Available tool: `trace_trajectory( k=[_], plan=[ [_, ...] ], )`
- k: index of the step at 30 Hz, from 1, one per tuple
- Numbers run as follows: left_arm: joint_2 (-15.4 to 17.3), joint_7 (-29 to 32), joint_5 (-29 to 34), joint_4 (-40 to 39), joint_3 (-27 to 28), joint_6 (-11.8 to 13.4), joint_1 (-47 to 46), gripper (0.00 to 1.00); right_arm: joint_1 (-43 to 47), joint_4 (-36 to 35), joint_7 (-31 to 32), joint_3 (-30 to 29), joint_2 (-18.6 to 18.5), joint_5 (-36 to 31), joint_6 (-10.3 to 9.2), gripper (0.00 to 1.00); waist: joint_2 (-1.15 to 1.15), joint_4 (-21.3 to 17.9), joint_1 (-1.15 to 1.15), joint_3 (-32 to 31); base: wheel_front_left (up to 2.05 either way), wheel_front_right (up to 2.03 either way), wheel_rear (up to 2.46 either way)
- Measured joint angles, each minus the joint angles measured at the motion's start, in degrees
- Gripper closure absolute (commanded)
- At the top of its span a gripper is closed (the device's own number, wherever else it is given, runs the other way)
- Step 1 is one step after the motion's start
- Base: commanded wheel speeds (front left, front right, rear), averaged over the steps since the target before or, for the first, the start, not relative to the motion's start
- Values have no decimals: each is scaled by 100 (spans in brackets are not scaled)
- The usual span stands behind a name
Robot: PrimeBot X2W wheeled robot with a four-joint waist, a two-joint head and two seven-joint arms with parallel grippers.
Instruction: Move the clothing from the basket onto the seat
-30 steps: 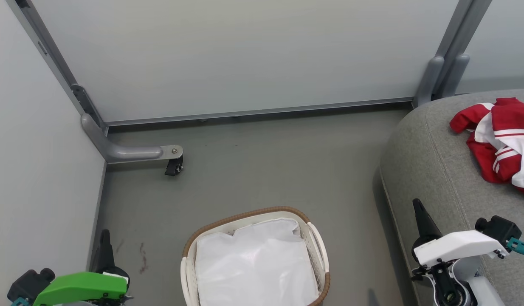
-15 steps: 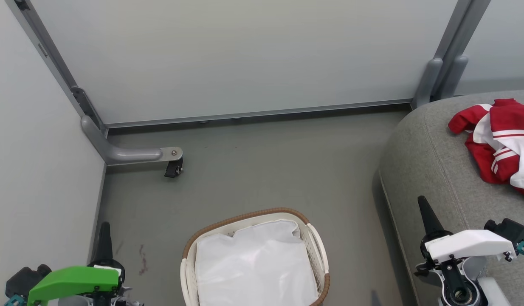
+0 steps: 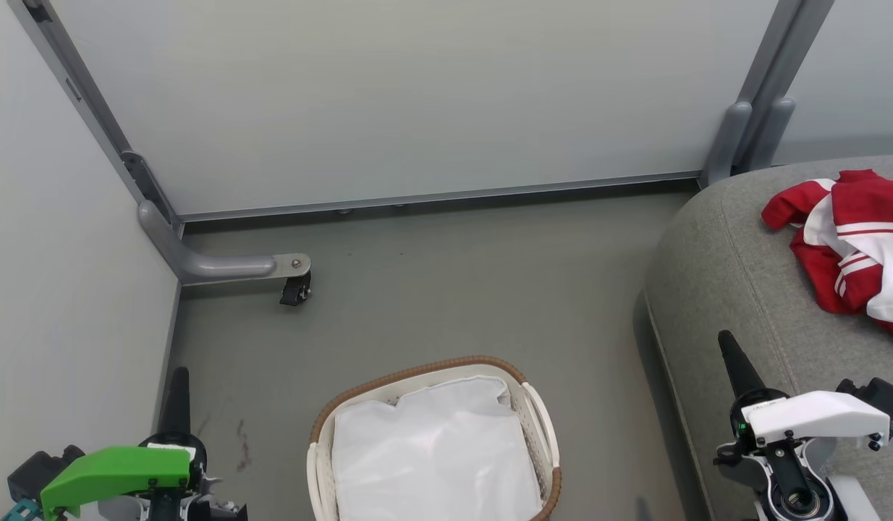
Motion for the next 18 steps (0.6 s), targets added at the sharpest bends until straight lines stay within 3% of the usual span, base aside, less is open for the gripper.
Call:
trace_trajectory(
  k=[18],
  plan=[
    [10, 225, -788, -120, 32, 0, -75, 100, 47, -199, 229, -132, -5, 901, -1, 100, 0, -17, 0, -46, 0, 0, 0]
  ],
)
